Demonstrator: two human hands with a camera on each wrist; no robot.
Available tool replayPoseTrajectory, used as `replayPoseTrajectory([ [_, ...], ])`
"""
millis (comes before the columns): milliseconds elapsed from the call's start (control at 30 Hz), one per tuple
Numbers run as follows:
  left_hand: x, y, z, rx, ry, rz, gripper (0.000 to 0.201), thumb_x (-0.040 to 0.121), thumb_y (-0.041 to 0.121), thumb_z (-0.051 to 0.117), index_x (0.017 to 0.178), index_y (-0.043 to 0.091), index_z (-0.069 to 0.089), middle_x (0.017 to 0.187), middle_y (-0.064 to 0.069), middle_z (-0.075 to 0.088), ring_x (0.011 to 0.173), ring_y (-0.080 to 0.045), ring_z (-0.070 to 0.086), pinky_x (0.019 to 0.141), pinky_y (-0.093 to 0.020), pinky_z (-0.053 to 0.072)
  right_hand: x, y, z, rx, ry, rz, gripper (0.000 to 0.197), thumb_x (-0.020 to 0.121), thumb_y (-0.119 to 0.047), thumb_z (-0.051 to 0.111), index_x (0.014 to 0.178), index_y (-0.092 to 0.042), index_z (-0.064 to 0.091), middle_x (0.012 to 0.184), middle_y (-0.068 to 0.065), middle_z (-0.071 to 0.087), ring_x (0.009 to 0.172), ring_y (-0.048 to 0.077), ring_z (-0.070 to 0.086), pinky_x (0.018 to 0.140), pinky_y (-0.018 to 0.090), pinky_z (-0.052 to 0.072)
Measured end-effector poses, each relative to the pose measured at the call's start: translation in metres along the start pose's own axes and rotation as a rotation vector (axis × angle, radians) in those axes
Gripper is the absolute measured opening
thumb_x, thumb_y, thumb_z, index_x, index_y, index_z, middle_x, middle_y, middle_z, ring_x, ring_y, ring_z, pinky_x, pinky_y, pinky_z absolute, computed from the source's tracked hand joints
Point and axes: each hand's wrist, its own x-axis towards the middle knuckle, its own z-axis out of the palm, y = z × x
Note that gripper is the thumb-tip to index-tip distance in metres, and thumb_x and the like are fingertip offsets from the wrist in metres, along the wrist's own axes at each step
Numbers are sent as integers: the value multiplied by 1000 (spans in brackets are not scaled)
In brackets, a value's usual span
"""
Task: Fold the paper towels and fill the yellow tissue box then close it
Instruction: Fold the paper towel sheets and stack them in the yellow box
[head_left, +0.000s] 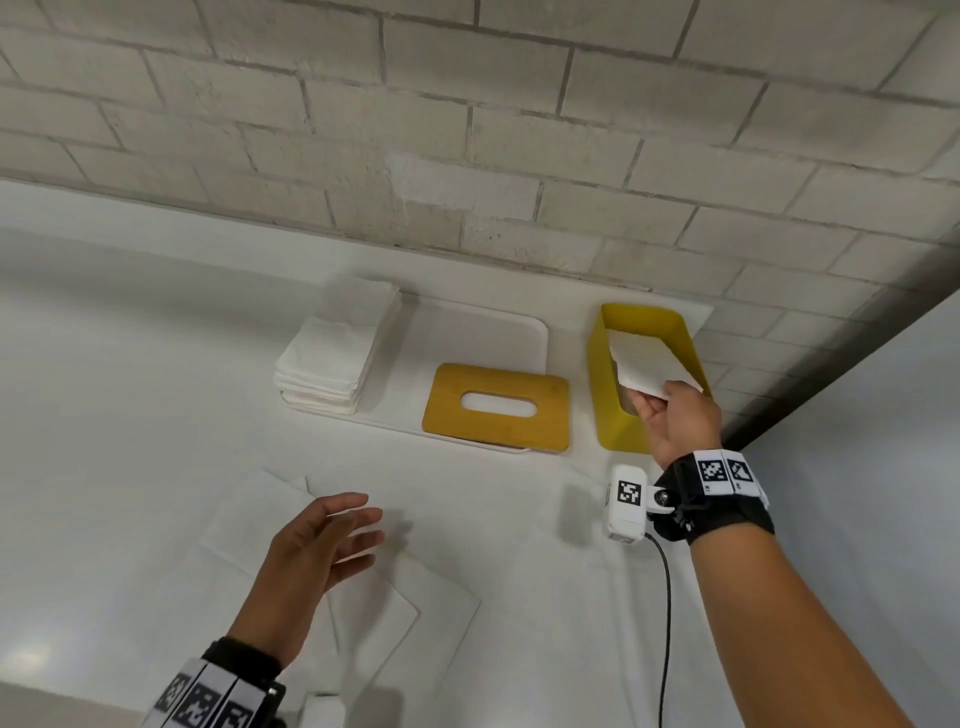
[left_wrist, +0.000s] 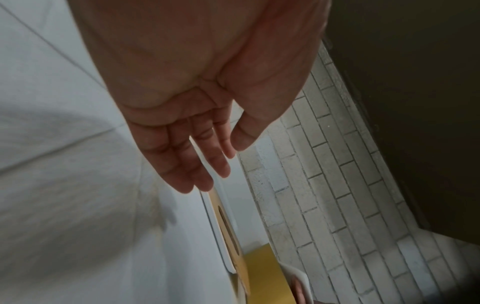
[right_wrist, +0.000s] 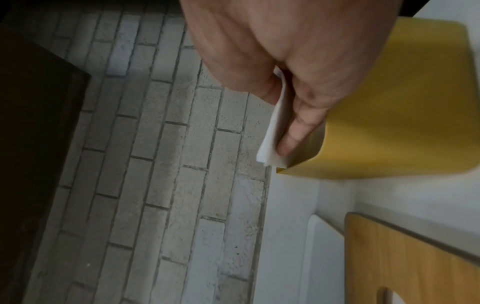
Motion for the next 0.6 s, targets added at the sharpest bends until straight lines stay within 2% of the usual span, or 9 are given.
replayPoseTrajectory([
  [100, -2, -4, -4, 4, 11, -9, 21, 103, 7, 53, 117, 8, 68, 109, -12, 77, 102, -33, 74, 97, -50, 54, 11, -3, 1, -4, 44, 6, 25, 96, 11, 41, 117, 3, 52, 110, 21, 65, 91, 33, 69, 71, 43, 63],
  [200, -4, -9, -8, 18, 21, -18, 21, 104, 7, 51, 117, 8, 68, 109, -12, 78, 101, -33, 75, 97, -50, 54, 19, -8, 2, -54, 52, 37, 20, 95, 11, 42, 107, 2, 55, 112, 22, 64, 89, 34, 69, 71, 42, 62],
  [367, -8, -15, -12, 43, 23, -30, 21, 104, 7, 51, 117, 8, 68, 109, -11, 78, 101, -32, 75, 97, -50, 54, 25, -10, 6, -106, 67, 52, 30, 95, 11, 43, 123, 3, 49, 119, 25, 61, 93, 38, 67, 75, 47, 61],
  [433, -9, -16, -13, 47, 19, -29, 22, 105, 7, 50, 118, 8, 68, 109, -11, 78, 101, -31, 75, 97, -50, 54, 23, -11, 6, -119, 68, 52, 26, 96, 9, 44, 120, 3, 51, 117, 25, 62, 92, 38, 67, 71, 46, 62],
  [500, -10, -15, -15, 52, 18, -24, 21, 105, 8, 51, 117, 8, 68, 110, -11, 78, 101, -31, 75, 97, -50, 54, 19, -15, 6, -118, 44, 68, 14, 98, 4, 48, 110, 1, 56, 114, 24, 64, 93, 36, 68, 69, 45, 64],
  [600, -12, -16, -19, 70, 19, -11, 21, 104, 8, 51, 116, 9, 68, 109, -10, 78, 101, -30, 76, 98, -50, 53, 4, -22, -2, -122, 74, 71, 6, 101, -4, 53, 103, 0, 57, 117, 23, 64, 93, 31, 69, 80, 40, 62],
])
